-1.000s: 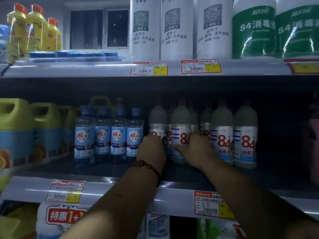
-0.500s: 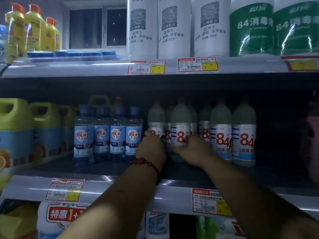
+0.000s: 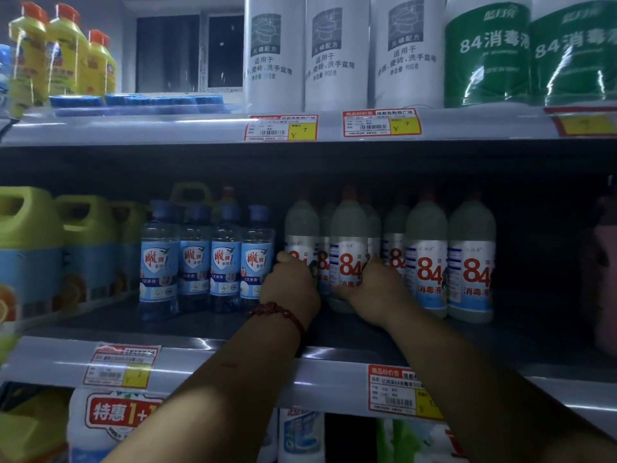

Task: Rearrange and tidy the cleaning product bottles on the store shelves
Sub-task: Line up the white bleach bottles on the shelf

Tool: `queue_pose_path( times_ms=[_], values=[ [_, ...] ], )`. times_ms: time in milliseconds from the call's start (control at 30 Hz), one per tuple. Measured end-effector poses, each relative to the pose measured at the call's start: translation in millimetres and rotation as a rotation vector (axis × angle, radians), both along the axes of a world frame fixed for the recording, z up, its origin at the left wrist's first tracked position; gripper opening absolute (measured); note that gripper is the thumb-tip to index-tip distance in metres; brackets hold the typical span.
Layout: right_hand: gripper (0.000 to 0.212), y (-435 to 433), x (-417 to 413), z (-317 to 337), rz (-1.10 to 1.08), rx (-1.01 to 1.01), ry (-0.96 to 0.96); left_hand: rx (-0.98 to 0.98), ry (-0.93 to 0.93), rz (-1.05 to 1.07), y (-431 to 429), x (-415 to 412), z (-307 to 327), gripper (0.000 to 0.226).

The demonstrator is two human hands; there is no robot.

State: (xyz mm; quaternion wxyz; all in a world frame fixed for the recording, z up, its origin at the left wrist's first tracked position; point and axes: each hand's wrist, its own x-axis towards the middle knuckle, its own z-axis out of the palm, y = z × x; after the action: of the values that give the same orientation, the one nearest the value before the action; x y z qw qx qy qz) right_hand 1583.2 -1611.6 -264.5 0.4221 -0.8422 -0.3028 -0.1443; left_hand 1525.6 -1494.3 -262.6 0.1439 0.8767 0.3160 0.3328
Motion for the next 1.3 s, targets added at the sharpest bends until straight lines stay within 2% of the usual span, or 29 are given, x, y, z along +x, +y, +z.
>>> queue_pose_path(
  times_ms=[133, 300, 467, 800, 900, 1000, 1067, 1167, 1267, 1300],
  values=[
    [0.059, -0.7, -1.4, -0.8, -0.002, -0.008, -0.005, -0.035, -0.017, -0.017, 0.0, 1.8, 1.6, 0.077],
    [0.058, -0.5, -1.8, -0.4, -0.002, -0.016, 0.002, 0.027, 0.011, 0.030, 1.0, 4.9, 1.2, 0.067],
    [0.058, -0.2, -0.5, 0.5, -0.002, -0.013, 0.014, 0.043, -0.011, 0.006, 3.3, 4.1, -1.6, 0.067],
    [0.063, -1.0, -0.1, -0.7, -0.008, -0.006, 0.007, -0.069, -0.014, -0.100, 5.5, -4.3, 3.7, 0.065],
    [0.063, -2.7, -1.2, 1.0, 0.006, -0.014, 0.013, -0.110, 0.037, -0.153, 5.9, -10.6, 12.4, 0.068],
    [0.055, -10.6, -3.7, 6.0, 0.061, -0.045, 0.042, -0.105, 0.135, -0.209, 2.9, -21.6, 19.6, 0.059],
    [0.040, -20.4, -3.7, 10.4, 0.086, -0.084, 0.044, -0.077, 0.147, -0.218, -1.0, -28.7, 18.9, 0.059],
    [0.021, -42.1, -2.9, 16.2, -0.009, -0.032, -0.122, -0.074, 0.102, -0.230, -11.2, -36.9, 10.8, 0.055],
    [0.016, -66.3, -1.3, 16.8, -0.274, -0.006, -0.403, -0.037, 0.116, -0.262, -23.5, -34.1, 4.1, 0.048],
    [0.017, -71.3, -0.2, 15.3, -0.364, -0.024, -0.444, -0.035, 0.122, -0.267, -28.4, -31.6, 3.7, 0.049]
  ],
)
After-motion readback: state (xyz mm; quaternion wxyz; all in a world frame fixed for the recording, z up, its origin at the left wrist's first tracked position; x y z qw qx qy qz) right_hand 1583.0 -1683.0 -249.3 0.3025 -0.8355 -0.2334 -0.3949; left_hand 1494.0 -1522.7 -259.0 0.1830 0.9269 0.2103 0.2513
